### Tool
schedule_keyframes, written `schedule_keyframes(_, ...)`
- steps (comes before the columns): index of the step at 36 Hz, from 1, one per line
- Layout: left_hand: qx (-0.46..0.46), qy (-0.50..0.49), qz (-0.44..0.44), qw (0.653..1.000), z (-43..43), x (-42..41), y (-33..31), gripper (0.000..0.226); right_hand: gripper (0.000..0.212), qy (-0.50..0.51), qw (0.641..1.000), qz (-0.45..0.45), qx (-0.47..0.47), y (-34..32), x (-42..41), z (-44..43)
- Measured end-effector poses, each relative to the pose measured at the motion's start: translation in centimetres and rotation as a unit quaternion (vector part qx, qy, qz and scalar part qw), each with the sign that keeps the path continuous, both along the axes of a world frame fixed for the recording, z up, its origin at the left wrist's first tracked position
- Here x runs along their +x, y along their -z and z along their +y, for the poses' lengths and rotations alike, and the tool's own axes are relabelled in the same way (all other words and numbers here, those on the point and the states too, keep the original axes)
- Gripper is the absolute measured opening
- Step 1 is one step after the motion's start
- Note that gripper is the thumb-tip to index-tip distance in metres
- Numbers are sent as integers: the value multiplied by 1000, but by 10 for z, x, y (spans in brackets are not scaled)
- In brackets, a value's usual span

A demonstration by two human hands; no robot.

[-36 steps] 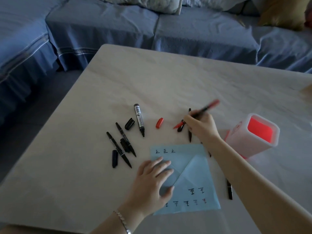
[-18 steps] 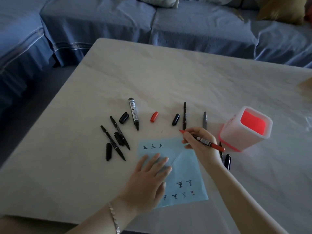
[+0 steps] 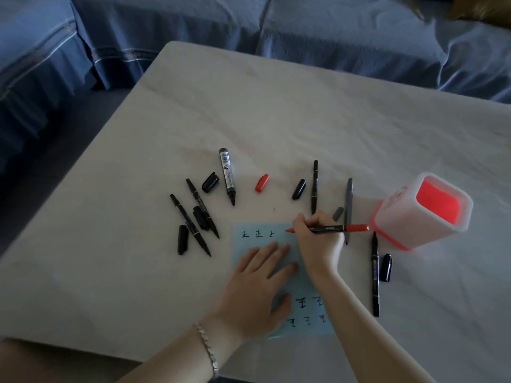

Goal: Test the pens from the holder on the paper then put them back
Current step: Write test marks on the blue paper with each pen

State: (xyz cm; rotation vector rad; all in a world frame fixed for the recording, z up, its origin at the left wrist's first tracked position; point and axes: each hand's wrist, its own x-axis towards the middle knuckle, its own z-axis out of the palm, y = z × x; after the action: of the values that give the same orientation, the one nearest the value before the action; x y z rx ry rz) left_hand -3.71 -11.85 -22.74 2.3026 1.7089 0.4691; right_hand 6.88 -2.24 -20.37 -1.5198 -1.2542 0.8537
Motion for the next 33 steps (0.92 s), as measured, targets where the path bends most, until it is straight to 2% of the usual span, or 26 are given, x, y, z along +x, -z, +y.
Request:
schedule_keyframes(10, -17, -4, 2, 1000, 1, 0, -2, 46, 24, -27, 999, -43, 10, 2, 1, 1)
schedule_keyframes(19, -19, -7, -7, 1000, 1, 0, -3, 44, 25, -25, 998, -63, 17, 2, 0, 0)
schedule_keyframes(33, -15, -9, -17, 1000, 1, 0, -4, 45, 22, -12, 999, -48, 13, 3, 0, 1)
